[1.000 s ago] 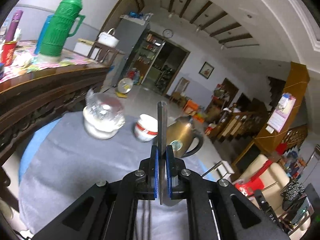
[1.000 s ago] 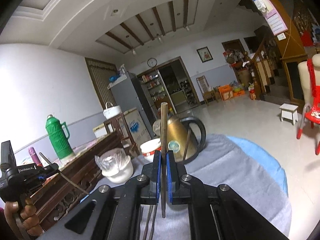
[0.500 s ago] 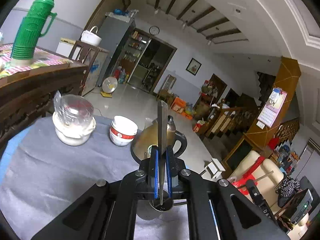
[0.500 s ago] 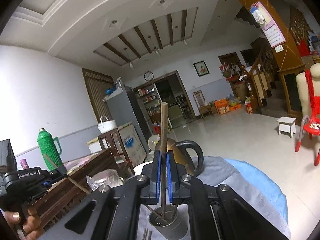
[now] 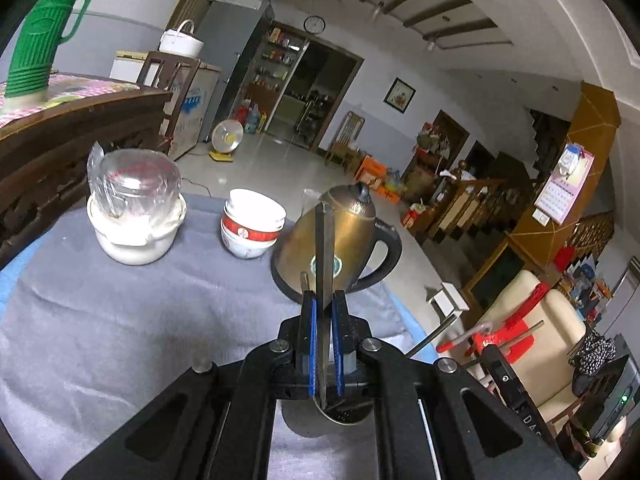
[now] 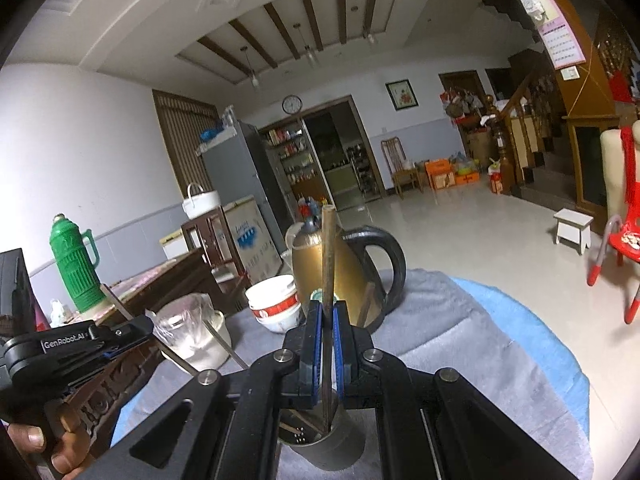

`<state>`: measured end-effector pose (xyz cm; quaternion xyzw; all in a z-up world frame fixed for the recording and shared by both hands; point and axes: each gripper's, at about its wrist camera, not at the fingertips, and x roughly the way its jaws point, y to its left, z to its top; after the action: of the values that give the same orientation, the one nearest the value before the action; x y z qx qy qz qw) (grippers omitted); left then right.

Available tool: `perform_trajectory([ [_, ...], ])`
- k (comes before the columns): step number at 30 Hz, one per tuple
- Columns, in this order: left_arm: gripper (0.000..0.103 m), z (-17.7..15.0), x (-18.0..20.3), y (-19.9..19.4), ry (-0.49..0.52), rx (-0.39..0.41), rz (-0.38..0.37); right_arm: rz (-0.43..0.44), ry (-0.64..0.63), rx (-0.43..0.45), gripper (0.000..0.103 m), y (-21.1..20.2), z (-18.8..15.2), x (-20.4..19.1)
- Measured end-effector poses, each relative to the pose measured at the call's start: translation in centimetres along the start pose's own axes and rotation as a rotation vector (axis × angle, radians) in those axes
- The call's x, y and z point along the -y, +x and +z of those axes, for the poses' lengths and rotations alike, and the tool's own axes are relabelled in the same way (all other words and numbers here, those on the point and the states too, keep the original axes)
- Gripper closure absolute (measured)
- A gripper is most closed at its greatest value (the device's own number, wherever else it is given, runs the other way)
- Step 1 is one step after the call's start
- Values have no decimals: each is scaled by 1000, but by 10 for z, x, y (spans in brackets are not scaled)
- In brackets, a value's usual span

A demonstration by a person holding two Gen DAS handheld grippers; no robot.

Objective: Organize utensils
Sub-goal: 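Lower the chopsticks into the holder cup and open both tools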

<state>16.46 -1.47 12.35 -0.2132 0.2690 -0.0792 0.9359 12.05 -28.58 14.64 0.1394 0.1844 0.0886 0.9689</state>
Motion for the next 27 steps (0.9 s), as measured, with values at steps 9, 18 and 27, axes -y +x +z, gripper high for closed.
perform_trajectory([
  [9,96,-5,1,13,8,-51,5,-4,9,-80,97,21,-11,3],
  [18,95,-15,-1,27,18,-134,20,-44,8,-199,93,40,-16,3],
  [27,39,-1,-22,-27,-4,-17,32,-69,0,-89,26,1,1,2],
])
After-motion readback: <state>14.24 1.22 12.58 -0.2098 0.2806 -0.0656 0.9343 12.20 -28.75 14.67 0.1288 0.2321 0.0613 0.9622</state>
